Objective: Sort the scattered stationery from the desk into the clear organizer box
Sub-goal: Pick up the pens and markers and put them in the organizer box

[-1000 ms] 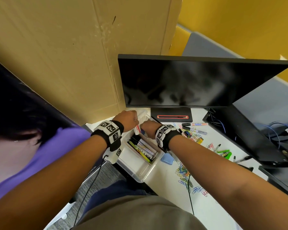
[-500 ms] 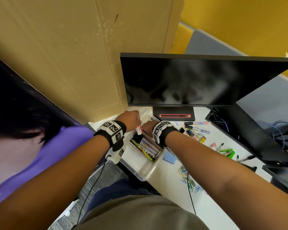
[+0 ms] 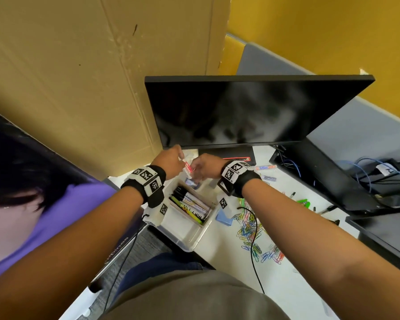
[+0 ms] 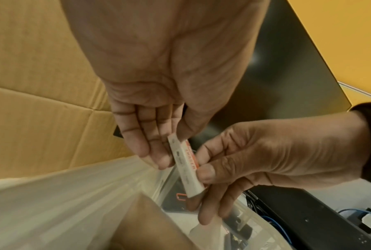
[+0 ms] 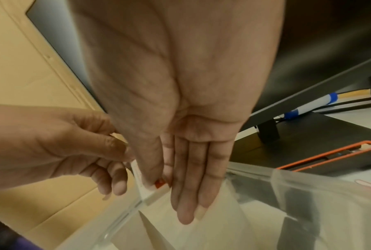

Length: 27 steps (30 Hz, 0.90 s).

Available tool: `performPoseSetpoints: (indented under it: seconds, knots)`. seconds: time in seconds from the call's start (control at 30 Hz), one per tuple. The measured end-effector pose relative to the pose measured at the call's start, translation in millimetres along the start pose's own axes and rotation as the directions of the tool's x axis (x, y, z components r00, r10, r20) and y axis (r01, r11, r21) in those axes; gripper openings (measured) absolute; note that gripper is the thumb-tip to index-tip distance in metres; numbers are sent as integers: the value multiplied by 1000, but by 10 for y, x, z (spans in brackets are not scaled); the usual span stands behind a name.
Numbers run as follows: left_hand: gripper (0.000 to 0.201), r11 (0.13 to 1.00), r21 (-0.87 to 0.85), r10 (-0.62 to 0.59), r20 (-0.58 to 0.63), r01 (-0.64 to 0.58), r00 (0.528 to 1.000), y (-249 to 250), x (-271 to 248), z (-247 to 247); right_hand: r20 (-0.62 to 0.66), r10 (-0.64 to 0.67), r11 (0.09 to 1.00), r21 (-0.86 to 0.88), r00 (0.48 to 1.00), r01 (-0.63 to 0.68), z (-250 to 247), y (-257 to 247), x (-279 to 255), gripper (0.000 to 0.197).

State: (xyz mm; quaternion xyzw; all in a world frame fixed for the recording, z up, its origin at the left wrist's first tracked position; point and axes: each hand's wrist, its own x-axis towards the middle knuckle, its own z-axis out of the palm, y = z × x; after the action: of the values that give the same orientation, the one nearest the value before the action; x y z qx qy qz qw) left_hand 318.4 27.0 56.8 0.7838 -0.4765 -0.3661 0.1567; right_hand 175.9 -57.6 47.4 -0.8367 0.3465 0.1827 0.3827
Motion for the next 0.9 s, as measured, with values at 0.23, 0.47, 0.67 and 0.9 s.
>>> performPoseSetpoints:
  seconds: [0.23,0.47,0.67,0.9]
  knots:
    - [17,990,137,34,-46,-28,998,4,24,108,-202,69,977,-184,977,-107,85,-3,-119,18]
    - [22,928,372,14,-10,-9,1000,-28,-35,203,-205,-75,778,-624,976,-71,301,-187,-23,23]
    - [29,889,457,-16,84,-24,996,-121,-121,302,-149,-84,740,-672,985,-38,379,-262,90,18]
    - [27,896,444,-50,84,8,995,-152,-124,300,-77,-52,659,-752,996,-24,443,-272,193,20]
